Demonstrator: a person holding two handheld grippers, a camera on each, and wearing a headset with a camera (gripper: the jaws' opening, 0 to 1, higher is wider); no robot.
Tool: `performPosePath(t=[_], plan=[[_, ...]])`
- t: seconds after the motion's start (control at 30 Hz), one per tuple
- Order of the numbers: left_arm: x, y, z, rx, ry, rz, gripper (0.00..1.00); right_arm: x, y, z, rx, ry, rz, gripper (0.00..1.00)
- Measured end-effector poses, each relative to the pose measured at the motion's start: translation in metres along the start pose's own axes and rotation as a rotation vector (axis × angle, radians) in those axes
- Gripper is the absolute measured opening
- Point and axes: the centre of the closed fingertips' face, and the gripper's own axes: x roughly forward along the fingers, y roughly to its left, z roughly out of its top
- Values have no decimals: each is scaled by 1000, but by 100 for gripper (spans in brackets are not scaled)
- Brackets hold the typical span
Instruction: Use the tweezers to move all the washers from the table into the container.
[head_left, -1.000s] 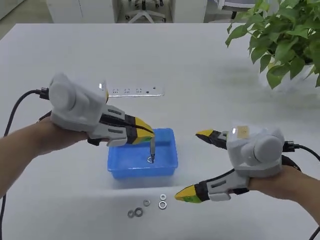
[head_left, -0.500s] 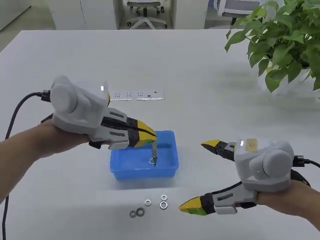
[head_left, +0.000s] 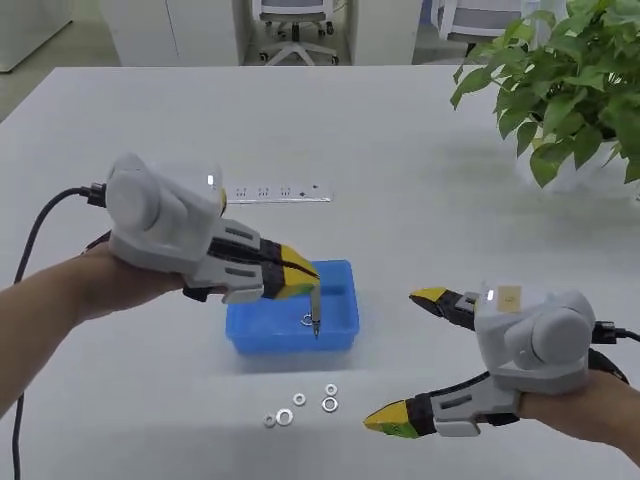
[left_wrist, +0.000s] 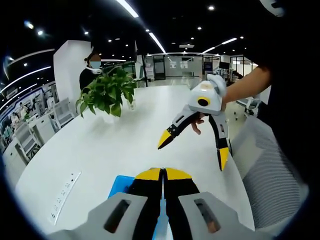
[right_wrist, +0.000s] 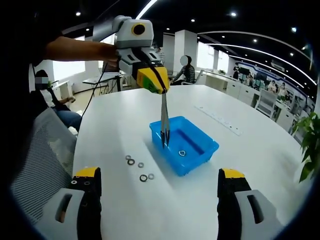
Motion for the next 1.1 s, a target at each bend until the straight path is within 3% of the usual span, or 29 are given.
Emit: performPosePath(t=[0.53, 1.1], plan=[[9, -22, -13, -10, -3, -20, 3, -3, 8, -7, -1, 10, -1, 96], [23, -36, -26, -21, 0, -52, 3, -2, 13, -22, 13, 32, 6, 94]])
